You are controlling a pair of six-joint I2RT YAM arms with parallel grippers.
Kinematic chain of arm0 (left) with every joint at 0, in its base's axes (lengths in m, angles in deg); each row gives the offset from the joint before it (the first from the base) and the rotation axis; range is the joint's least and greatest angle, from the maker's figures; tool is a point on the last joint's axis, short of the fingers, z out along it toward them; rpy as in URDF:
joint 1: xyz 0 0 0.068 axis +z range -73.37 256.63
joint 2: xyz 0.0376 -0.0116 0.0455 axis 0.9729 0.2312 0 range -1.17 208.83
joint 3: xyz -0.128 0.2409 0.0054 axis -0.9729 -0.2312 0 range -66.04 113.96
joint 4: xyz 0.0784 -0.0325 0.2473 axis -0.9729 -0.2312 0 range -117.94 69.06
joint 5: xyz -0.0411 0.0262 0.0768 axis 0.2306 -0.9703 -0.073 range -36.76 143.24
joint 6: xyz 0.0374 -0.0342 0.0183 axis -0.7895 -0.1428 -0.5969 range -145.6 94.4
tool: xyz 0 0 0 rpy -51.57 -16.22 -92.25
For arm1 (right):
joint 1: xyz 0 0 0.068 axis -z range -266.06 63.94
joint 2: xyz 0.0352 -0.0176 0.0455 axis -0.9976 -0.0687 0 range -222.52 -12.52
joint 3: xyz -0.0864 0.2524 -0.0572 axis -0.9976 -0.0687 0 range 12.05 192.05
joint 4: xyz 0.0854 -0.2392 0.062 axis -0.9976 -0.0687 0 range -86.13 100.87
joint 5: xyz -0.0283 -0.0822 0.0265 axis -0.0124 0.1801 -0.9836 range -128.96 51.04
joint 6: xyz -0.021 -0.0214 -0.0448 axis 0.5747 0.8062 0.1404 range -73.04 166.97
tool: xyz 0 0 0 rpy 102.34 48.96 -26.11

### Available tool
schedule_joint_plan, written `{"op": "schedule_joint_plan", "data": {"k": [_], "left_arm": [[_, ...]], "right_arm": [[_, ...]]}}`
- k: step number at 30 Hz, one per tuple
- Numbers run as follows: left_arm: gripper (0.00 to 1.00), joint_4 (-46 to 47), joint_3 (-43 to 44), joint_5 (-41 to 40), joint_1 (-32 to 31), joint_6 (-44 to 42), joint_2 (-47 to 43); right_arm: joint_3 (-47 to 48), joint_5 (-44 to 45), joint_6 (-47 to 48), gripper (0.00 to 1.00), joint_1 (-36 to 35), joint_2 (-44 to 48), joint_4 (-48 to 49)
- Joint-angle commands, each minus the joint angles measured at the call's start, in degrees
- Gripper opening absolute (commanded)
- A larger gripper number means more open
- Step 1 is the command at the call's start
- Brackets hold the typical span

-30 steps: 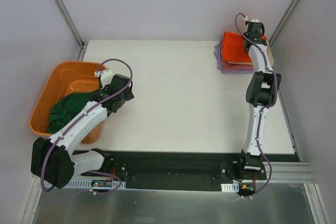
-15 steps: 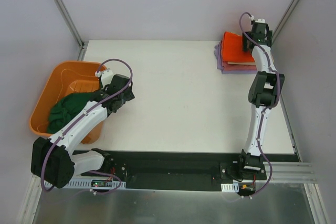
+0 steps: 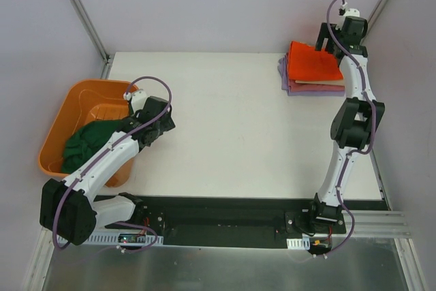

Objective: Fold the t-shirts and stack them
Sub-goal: Put the neatly folded tshirt into the corner of the board with the right arm

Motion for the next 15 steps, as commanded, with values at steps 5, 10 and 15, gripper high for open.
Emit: {"op": "schedule_joint_plan", "data": {"k": [5,10,15], "left_arm": [[0.99,-0.65,3.17,-0.52,0.43,0.93,1.7],[0.99,-0.65,4.05,-0.08,0.43,1.02,3.63],[0.99,-0.56,5.11,0.62,0.43,1.02,4.95]], "right_arm": [[3.95,-13.26,-10.6,0.96,2.88,-4.94,0.48],[4.22,-7.28,-7.0,0.96,3.59,-6.79,1.35],[4.93,-6.22,-7.16,0.96,4.9,-10.04,0.65]]}}
